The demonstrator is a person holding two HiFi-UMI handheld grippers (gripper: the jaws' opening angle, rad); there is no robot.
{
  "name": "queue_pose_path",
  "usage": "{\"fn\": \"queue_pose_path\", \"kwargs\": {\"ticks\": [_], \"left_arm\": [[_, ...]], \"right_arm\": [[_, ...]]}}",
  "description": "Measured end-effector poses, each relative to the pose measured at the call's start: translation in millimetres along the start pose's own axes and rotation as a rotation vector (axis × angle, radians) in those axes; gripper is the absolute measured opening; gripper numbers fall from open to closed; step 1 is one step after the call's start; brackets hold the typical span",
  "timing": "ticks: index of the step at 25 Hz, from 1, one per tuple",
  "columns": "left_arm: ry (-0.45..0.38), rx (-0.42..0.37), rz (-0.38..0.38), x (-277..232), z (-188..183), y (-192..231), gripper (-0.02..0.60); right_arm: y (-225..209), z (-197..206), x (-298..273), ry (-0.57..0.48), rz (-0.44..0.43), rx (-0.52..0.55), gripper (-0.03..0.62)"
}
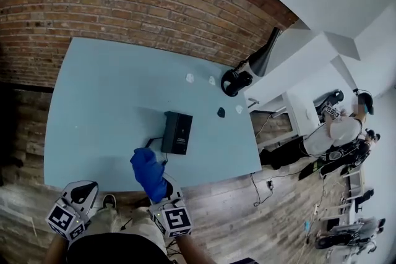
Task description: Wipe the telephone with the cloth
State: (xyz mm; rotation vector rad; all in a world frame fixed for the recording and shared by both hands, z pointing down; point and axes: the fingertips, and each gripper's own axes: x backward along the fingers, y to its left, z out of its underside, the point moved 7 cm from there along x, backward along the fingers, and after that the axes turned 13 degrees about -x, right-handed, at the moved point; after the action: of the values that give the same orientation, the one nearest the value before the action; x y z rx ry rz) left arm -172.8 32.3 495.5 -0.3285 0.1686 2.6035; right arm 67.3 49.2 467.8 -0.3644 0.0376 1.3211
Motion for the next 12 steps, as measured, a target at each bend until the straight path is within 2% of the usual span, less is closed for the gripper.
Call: {"fn": "queue_pose_path", "kwargs": {"ticks": [5,12], "left_arm": [[-0.019,-0.042,0.071,5,-2,10,0.012],[-0.048,-0.121,0.223,-32,-14,1,0.012]], "right_arm": [[38,1,14,-0.005,0.049,-0.027,0.081],[40,-3,48,-0.068,0.141,-0.028,0.080]]}}
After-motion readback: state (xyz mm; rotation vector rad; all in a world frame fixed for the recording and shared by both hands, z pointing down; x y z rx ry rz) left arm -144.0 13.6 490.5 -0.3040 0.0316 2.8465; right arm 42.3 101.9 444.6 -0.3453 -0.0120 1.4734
